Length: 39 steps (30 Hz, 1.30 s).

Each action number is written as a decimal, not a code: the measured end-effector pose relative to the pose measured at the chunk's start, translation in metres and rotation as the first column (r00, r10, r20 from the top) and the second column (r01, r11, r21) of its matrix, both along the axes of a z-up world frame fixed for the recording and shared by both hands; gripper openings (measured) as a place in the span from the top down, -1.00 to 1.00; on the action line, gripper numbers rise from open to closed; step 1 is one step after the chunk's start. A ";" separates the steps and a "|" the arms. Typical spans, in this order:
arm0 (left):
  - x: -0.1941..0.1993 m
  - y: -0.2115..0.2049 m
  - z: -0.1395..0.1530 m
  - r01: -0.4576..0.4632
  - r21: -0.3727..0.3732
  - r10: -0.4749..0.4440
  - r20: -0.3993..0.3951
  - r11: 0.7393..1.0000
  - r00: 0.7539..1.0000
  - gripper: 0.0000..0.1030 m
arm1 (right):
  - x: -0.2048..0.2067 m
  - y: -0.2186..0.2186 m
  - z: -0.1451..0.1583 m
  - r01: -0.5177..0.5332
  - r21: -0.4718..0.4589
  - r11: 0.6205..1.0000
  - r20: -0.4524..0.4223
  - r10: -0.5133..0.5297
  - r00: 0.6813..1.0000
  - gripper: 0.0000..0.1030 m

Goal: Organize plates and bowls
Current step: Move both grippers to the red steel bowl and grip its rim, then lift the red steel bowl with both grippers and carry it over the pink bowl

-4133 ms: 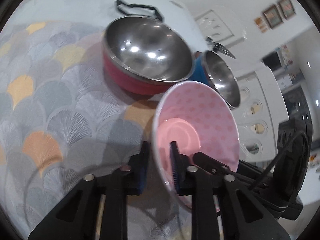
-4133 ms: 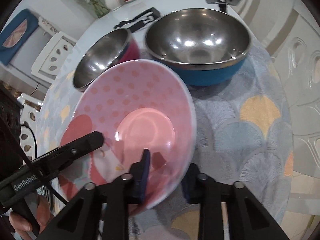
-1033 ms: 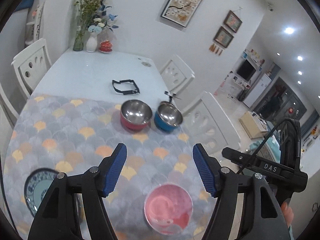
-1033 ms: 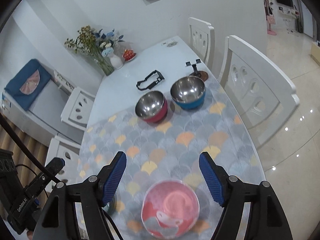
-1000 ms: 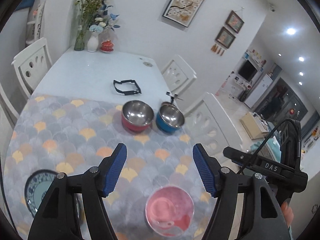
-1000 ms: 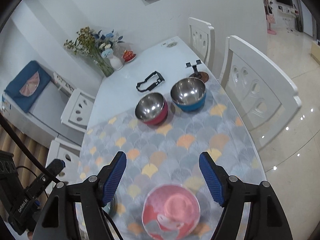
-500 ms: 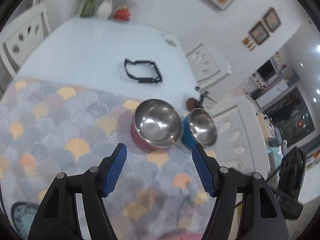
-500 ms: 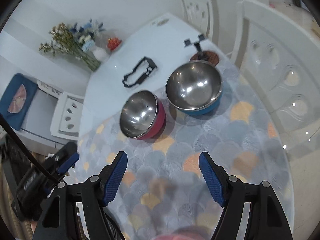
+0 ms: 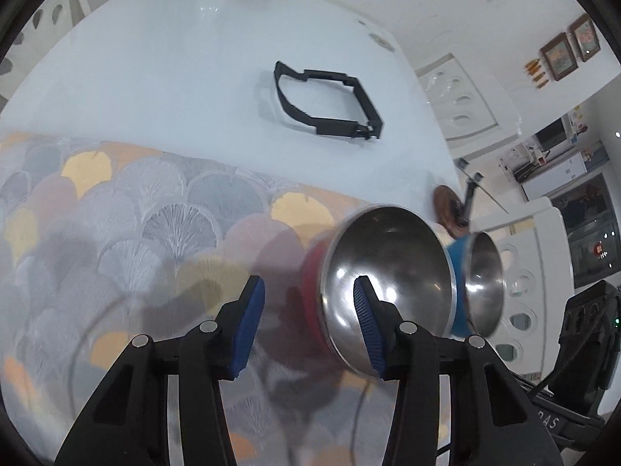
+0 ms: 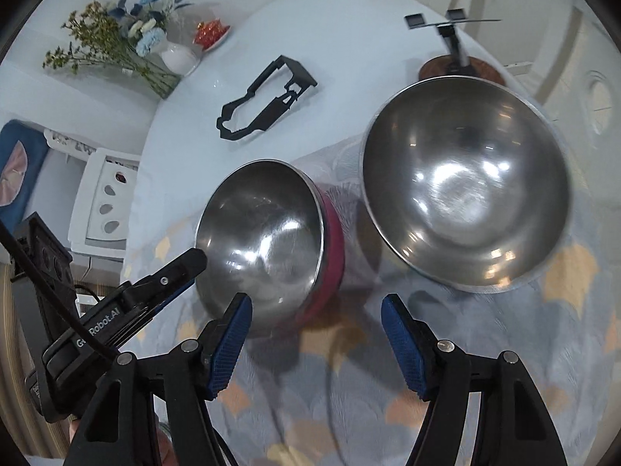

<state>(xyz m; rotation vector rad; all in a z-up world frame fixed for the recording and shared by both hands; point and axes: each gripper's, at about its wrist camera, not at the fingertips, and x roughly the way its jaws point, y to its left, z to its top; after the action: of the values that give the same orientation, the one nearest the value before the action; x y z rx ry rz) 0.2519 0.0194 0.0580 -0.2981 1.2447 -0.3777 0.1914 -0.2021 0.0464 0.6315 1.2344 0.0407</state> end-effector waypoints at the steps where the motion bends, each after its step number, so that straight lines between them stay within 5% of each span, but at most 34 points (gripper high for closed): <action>1: 0.002 0.000 -0.002 0.001 0.002 -0.001 -0.003 1.000 1.000 0.17 | 0.004 0.001 -0.004 -0.003 -0.001 1.000 -0.004 0.003 1.000 -0.29; 9: 0.011 -0.009 -0.024 0.043 0.003 -0.043 -0.027 0.999 0.999 0.59 | 0.016 0.009 -0.028 -0.028 -0.025 0.999 -0.033 0.028 0.999 0.02; 13: 0.010 -0.015 -0.026 0.071 -0.016 -0.071 -0.020 0.997 0.997 0.74 | 0.016 0.013 -0.031 -0.048 -0.051 0.998 -0.024 0.047 0.999 0.40; 28: -0.009 -0.018 -0.004 0.077 -0.012 -0.077 0.012 0.997 0.997 0.74 | 0.006 0.019 -0.015 -0.065 -0.078 0.995 -0.012 0.065 0.998 0.41; 39: -0.048 0.002 0.039 0.042 -0.056 -0.039 0.066 0.998 0.997 0.74 | -0.030 0.033 0.035 -0.098 -0.088 0.991 0.056 0.104 0.993 0.41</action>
<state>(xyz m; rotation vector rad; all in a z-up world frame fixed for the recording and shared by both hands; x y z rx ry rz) 0.2042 0.0211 0.0967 -0.3075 1.1791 -0.4551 0.1611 -0.1688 0.0809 0.4903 1.2029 0.0906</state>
